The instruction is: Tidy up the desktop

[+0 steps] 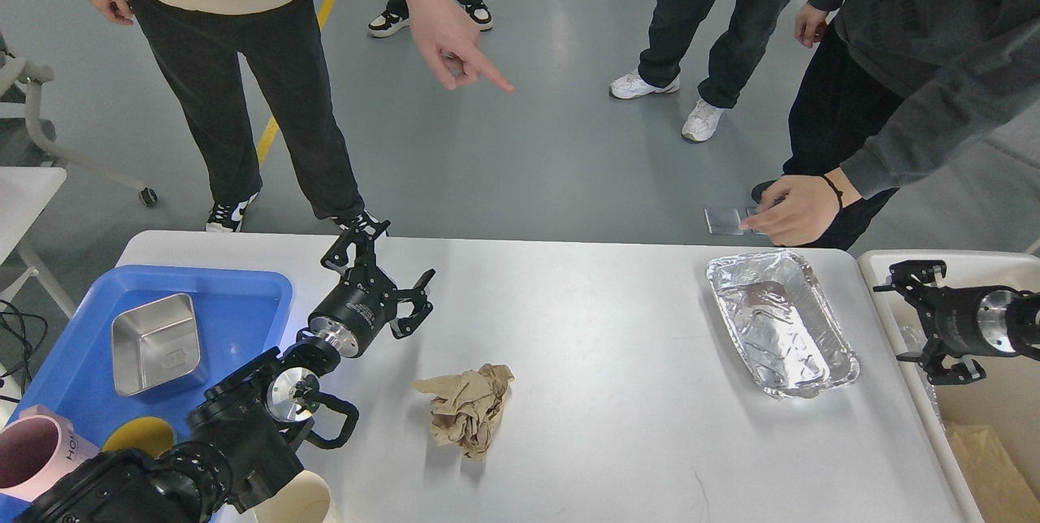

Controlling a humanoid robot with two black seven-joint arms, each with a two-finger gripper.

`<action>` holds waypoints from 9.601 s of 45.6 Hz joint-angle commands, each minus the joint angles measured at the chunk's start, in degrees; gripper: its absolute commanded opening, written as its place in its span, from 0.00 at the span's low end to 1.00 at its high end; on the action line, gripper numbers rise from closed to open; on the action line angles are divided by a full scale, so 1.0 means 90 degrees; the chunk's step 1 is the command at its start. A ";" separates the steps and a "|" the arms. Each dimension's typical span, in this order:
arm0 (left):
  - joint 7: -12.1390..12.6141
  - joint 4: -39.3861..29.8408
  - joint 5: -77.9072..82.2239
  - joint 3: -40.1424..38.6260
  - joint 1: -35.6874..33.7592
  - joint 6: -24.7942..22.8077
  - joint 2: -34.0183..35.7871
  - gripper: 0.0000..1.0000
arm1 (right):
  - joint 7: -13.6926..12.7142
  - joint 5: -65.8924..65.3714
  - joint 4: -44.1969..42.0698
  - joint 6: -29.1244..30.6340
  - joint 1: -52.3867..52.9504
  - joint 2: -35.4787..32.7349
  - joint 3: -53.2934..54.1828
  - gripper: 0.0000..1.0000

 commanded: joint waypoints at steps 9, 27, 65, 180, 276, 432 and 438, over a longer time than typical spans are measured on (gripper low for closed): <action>-0.0019 0.0001 0.0000 0.0004 -0.0010 -0.0002 -0.0002 0.96 | 0.0028 -0.0059 0.0014 0.0001 -0.0020 -0.0009 -0.0029 1.00; -0.0019 0.0001 0.0000 0.0004 0.0000 -0.0012 0.0008 0.96 | 0.0409 -0.1444 0.0277 0.0167 -0.0040 -0.0009 -0.0029 1.00; -0.0029 0.0001 -0.0010 -0.0006 0.0137 -0.0041 0.0047 0.96 | 0.2391 -0.4365 0.0727 -0.0291 -0.0030 0.0196 -0.1395 1.00; -0.0127 -0.0009 -0.0020 0.0004 0.0283 -0.0041 0.0126 0.96 | 0.3487 -0.4317 0.2335 0.0343 0.2205 -0.0749 -0.3750 0.00; -0.0127 -0.0009 -0.0088 -0.0015 0.0488 -0.0041 0.0614 0.97 | 0.1415 -0.4356 0.2885 0.0412 0.2158 0.1661 -0.2080 0.00; 0.4863 -0.9960 0.4453 0.3920 -0.0879 -0.2090 0.7450 0.95 | 0.1825 -0.4873 0.2875 -0.0009 0.1884 0.1427 -0.2090 0.00; 0.4961 -0.9960 0.4707 0.4066 -0.0811 -0.2090 0.7284 0.95 | 0.1825 -0.4873 0.2885 -0.0009 0.1894 0.1436 -0.2090 0.00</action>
